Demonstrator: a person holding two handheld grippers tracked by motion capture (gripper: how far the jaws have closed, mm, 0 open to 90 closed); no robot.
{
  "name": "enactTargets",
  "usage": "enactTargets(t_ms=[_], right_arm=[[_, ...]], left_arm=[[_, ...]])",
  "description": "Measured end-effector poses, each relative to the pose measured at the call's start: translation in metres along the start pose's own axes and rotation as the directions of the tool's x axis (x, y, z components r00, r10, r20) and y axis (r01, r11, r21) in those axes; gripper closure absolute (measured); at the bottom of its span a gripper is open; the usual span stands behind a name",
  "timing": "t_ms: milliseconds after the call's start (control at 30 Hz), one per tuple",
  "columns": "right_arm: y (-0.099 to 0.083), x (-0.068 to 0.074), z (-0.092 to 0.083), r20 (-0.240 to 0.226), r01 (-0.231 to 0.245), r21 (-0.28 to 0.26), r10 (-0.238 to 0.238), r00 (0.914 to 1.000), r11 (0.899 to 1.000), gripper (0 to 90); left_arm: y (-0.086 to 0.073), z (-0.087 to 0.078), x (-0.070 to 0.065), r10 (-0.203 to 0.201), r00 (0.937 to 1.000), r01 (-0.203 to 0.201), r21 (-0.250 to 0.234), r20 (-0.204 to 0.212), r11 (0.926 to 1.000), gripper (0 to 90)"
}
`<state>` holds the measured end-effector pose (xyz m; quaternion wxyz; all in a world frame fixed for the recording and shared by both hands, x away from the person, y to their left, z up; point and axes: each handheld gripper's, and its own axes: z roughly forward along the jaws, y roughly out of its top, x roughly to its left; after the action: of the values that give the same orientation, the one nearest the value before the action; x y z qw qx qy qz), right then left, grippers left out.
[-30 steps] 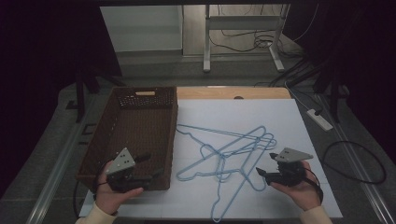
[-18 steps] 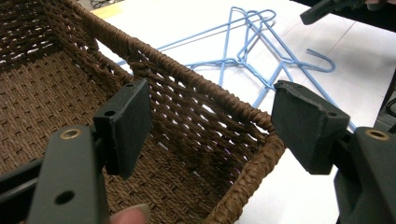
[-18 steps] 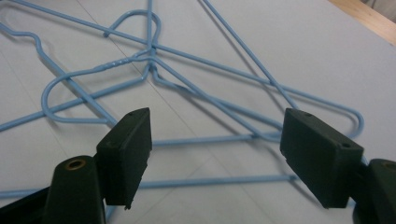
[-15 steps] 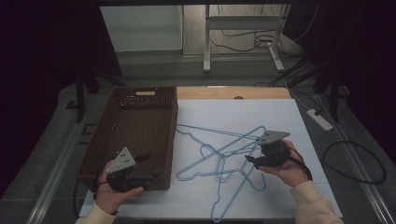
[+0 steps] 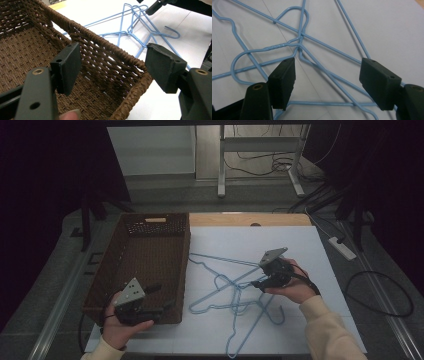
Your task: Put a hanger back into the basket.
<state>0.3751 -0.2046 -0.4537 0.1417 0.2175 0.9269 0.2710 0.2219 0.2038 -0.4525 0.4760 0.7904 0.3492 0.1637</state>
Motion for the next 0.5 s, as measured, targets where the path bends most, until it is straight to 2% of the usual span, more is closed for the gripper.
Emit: enactTargets(t_ms=[267,500], right_arm=[[0.009,-0.006,0.015,-0.021,0.012,0.06,-0.011,0.9997,0.998,32.4],[0.008,-0.016,0.03,-0.056,0.009,0.093,-0.004,0.9984,0.996,38.0]], left_arm=[[0.001,-0.002,0.0,0.0,1.0,0.0,-0.008,-0.001,1.0,29.0],[0.0,-0.001,0.001,-0.001,1.0,0.001,-0.004,0.001,1.0,29.0]])
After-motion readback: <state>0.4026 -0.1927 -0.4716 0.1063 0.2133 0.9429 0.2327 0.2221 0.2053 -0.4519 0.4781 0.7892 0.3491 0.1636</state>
